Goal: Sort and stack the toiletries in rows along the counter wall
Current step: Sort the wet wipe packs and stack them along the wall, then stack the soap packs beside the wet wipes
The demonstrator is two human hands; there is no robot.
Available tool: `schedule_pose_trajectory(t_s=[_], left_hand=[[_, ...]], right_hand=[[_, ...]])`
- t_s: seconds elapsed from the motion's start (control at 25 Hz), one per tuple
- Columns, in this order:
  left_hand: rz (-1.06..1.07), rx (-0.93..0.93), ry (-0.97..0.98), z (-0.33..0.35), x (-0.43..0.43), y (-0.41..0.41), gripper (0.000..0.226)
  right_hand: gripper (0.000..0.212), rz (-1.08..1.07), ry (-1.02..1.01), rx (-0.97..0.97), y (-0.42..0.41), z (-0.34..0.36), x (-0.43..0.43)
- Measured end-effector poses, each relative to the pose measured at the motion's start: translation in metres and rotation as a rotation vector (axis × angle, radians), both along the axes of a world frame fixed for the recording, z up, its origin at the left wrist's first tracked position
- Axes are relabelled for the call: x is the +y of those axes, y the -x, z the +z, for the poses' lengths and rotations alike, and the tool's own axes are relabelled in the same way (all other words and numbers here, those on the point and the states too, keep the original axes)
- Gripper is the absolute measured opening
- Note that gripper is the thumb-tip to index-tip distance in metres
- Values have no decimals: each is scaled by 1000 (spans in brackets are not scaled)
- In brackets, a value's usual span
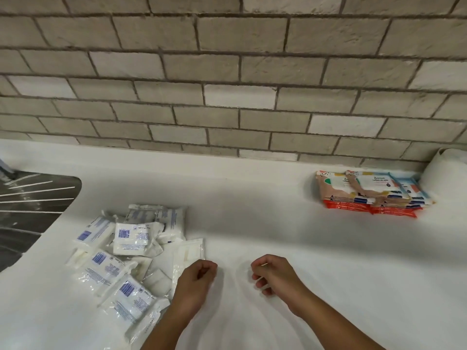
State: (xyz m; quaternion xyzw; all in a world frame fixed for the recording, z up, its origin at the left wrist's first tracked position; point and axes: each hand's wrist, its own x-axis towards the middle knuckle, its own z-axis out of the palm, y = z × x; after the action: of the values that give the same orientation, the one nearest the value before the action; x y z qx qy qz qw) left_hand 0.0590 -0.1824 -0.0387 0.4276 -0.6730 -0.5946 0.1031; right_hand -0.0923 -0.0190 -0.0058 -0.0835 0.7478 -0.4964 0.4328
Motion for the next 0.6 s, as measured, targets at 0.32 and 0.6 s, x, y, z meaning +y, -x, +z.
schedule_pose_trajectory(t_s=[0.32, 0.6], left_hand=[[30, 73, 186, 20, -41, -38, 16], [202, 126, 266, 31, -77, -93, 16]], right_hand=[[11, 65, 12, 9, -48, -1, -60], [8, 216, 38, 50, -88, 4, -117]])
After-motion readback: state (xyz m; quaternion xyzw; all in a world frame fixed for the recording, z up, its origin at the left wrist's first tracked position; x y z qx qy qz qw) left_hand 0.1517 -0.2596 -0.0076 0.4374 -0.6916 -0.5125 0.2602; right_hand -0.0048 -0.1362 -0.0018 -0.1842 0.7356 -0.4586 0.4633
